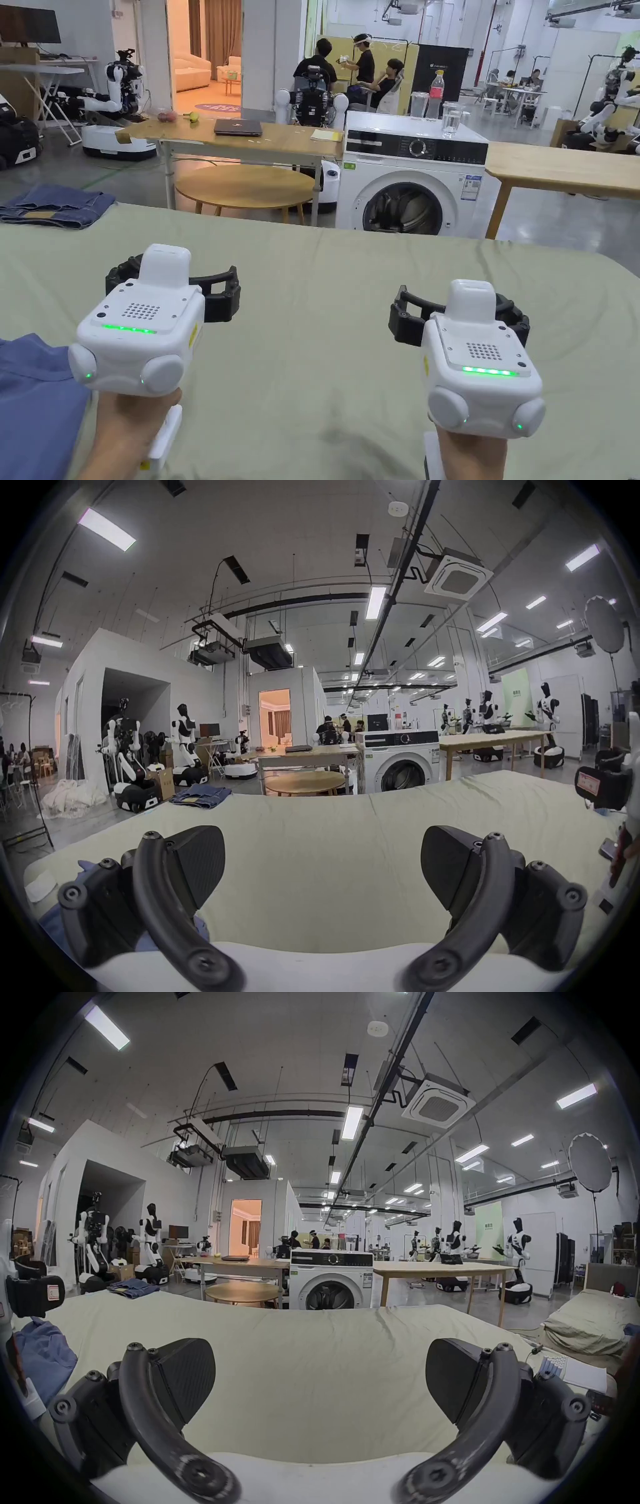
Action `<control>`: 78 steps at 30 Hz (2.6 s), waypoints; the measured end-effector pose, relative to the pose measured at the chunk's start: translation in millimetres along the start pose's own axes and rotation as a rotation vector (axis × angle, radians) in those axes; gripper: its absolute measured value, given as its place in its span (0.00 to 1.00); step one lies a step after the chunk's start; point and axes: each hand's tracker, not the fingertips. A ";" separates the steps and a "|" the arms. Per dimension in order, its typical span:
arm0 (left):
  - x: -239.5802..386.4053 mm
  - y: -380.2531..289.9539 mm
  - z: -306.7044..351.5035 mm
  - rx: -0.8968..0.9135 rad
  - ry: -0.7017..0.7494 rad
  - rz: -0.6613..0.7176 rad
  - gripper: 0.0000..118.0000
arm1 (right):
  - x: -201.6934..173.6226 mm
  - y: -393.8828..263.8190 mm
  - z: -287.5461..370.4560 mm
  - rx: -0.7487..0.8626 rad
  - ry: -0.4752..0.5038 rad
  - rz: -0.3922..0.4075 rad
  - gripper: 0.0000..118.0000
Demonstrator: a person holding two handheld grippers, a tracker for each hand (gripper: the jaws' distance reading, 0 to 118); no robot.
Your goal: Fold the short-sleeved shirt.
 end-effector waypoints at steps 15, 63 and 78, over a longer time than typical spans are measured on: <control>2.9 -5.5 -1.2 -0.018 0.003 -0.020 0.95 | -2.8 3.0 -0.5 0.006 0.007 -0.024 1.00; 11.6 -4.5 4.8 -0.036 -0.044 -0.027 0.00 | -6.1 -7.6 1.7 -0.022 -0.045 -0.038 0.00; -47.3 10.4 18.8 -0.117 0.084 0.050 0.00 | -41.9 10.5 3.2 -0.070 0.025 -0.061 0.00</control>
